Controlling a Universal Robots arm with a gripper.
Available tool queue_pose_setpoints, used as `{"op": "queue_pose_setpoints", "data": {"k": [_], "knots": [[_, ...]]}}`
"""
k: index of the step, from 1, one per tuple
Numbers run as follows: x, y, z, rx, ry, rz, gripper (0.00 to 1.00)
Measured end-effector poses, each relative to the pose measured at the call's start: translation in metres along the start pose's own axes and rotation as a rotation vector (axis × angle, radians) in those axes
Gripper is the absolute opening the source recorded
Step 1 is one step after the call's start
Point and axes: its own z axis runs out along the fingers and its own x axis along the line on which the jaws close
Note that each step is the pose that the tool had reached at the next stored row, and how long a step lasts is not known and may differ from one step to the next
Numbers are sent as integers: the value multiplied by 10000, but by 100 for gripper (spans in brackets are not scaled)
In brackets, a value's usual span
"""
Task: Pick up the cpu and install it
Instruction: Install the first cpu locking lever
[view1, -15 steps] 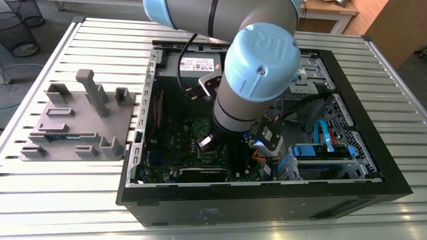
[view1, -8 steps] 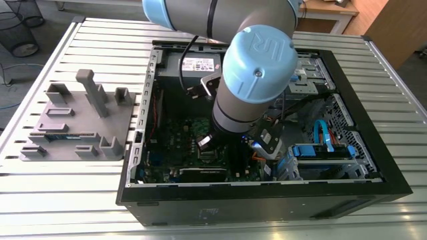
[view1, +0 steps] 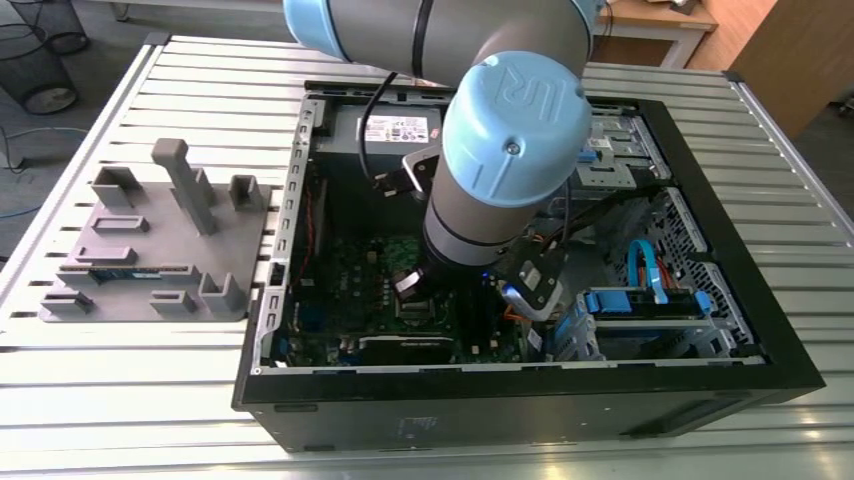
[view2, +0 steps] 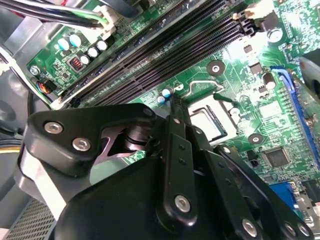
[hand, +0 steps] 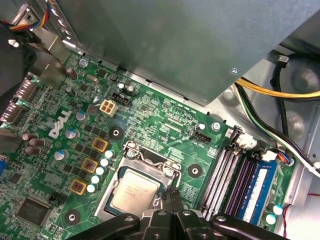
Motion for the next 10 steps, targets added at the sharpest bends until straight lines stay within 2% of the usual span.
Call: {"op": "queue_pose_setpoints", "data": {"k": [6, 10], "knots": [[14, 6, 1, -2, -3, -2, 11], [22, -12, 1, -9, -9, -1, 11]]}}
